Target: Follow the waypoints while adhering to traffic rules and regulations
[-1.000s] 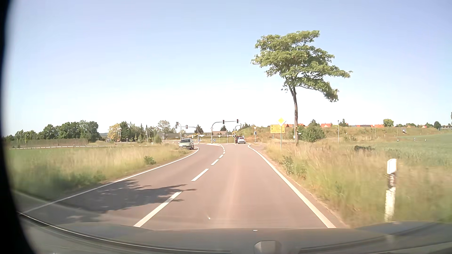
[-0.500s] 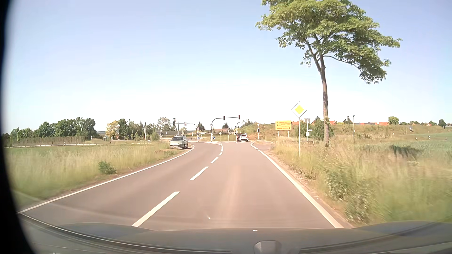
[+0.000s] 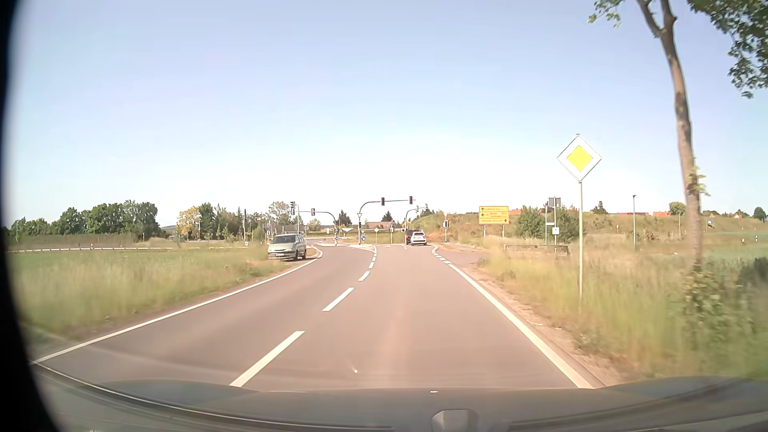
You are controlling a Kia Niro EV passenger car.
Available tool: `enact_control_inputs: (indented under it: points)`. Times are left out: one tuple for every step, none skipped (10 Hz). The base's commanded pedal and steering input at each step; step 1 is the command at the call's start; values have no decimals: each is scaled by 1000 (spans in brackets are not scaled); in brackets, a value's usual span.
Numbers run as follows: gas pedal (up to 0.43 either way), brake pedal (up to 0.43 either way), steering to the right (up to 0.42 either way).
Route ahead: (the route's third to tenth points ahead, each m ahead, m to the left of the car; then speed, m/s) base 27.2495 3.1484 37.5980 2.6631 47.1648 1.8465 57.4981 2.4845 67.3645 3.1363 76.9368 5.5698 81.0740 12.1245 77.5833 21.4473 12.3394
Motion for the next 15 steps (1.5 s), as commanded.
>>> enact_control_inputs:
  points:
    - [0, 6, -7]
    - [0, 6, -7]
    - [0, 6, -7]
    - [0, 6, -7]
    - [0, 6, -7]
    - [0, 6, -7]
    - [0, 6, -7]
    - [0, 6, -7]
    - [0, 6, -7]
    - [0, 6, -7]
    - [0, 6, -7]
    - [0, 18, -9]
    - [0, 24, -11]
    - [0, 73, -11]
    - [0, 85, -12]
